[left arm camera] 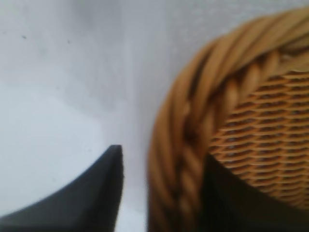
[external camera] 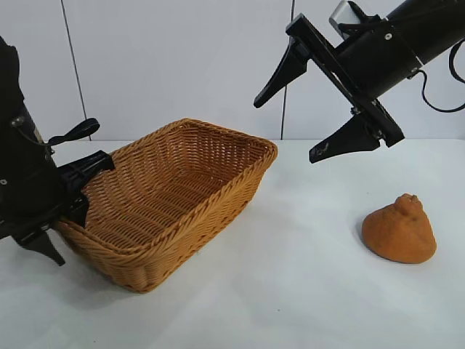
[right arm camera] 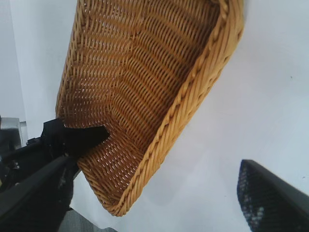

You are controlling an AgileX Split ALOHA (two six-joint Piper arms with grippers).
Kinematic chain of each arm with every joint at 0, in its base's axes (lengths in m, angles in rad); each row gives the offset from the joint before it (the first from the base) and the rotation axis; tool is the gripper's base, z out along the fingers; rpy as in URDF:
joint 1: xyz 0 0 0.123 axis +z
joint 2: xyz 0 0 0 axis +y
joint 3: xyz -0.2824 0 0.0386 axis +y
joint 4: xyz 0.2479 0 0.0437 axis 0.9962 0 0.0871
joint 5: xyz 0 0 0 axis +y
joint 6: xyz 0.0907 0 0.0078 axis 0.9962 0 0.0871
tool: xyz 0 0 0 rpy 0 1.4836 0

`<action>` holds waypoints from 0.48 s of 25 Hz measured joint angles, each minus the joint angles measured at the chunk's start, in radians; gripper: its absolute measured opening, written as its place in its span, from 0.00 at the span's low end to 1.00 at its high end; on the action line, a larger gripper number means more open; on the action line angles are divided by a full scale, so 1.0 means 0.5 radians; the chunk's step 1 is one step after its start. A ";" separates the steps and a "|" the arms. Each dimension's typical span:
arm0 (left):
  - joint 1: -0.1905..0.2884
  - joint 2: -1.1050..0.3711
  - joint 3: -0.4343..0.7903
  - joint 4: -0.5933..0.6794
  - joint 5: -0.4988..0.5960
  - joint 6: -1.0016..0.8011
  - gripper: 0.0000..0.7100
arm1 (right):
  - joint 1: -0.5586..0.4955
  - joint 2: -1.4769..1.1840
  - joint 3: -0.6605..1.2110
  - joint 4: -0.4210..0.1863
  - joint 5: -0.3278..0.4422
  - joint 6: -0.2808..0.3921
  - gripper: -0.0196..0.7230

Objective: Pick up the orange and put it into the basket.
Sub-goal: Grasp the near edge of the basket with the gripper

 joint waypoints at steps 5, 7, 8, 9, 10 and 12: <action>0.030 -0.053 -0.051 -0.110 0.052 0.200 0.13 | 0.000 0.000 0.000 0.000 0.000 0.002 0.88; 0.076 -0.066 -0.126 -0.111 0.131 0.308 0.13 | 0.000 0.000 0.000 0.000 -0.008 0.002 0.88; 0.103 -0.068 -0.164 -0.108 0.179 0.378 0.12 | 0.000 0.000 0.000 0.000 -0.011 0.002 0.88; 0.141 -0.068 -0.211 -0.106 0.219 0.452 0.12 | 0.000 0.000 0.000 0.000 -0.012 0.002 0.88; 0.165 -0.068 -0.249 -0.104 0.247 0.514 0.12 | 0.000 0.000 0.000 0.000 -0.012 0.002 0.88; 0.193 -0.068 -0.280 -0.104 0.281 0.593 0.12 | 0.000 0.000 0.000 -0.002 -0.012 0.002 0.88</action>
